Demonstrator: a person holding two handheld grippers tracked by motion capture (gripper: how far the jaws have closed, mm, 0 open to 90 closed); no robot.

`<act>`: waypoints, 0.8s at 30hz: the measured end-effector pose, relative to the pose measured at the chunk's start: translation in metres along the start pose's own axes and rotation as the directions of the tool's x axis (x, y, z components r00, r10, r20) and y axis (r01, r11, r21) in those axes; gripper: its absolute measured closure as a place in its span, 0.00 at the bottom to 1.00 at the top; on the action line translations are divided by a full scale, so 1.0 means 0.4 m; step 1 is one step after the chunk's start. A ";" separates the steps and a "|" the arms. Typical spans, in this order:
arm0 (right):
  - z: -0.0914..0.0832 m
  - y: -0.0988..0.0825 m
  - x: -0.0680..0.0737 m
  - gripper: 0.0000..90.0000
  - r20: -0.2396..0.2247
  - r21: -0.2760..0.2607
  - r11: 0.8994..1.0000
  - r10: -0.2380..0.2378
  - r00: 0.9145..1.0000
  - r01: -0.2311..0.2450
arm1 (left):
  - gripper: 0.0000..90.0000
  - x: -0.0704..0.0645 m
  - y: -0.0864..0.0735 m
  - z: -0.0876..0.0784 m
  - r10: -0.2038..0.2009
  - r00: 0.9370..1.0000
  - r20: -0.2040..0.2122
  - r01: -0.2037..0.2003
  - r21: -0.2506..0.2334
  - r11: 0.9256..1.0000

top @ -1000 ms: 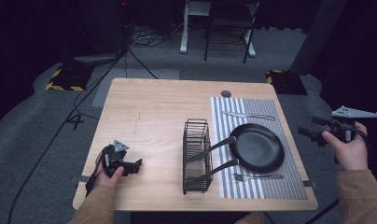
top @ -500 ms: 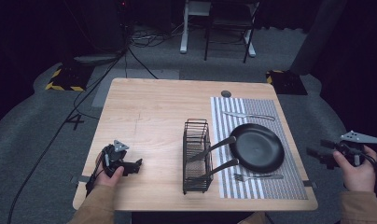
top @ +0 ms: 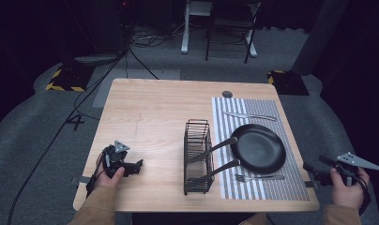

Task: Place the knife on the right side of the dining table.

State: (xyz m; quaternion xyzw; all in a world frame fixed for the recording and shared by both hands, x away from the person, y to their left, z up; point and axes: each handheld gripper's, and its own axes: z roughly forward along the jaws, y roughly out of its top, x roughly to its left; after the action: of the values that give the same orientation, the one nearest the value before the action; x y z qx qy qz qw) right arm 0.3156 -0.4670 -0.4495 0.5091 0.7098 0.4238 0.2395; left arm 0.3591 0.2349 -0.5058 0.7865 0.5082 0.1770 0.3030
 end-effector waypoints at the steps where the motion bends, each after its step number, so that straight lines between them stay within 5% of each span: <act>1: 0.007 -0.011 0.001 0.19 0.001 0.002 1.000 0.009 1.000 -0.009 | 0.00 0.000 0.000 0.000 0.000 1.000 0.000 0.000 0.000 1.000; 3: 0.020 -0.024 0.000 0.19 -0.014 0.060 0.998 -0.014 1.000 0.015 | 0.00 0.000 0.000 0.000 0.000 1.000 0.000 0.000 0.000 1.000; 14: 0.072 -0.099 -0.025 0.18 0.104 0.075 0.997 0.016 0.994 -0.024 | 0.00 0.000 0.000 0.000 0.000 1.000 0.000 0.000 0.000 1.000; 20: 0.096 -0.114 -0.024 0.18 0.120 0.115 0.993 0.014 0.993 -0.028 | 0.00 0.000 0.000 0.000 0.001 1.000 0.000 -0.001 0.000 1.000; 24: 0.103 -0.127 -0.027 0.15 0.119 0.087 0.993 0.066 0.991 -0.077 | 0.00 0.000 0.000 0.000 0.000 1.000 0.000 0.000 0.000 1.000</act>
State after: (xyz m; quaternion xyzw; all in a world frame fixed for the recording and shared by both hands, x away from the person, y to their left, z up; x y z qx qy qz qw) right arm 0.3249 -0.4685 -0.5151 0.5683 0.6948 0.3688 0.2414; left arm 0.3591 0.2349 -0.5057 0.7866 0.5081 0.1769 0.3031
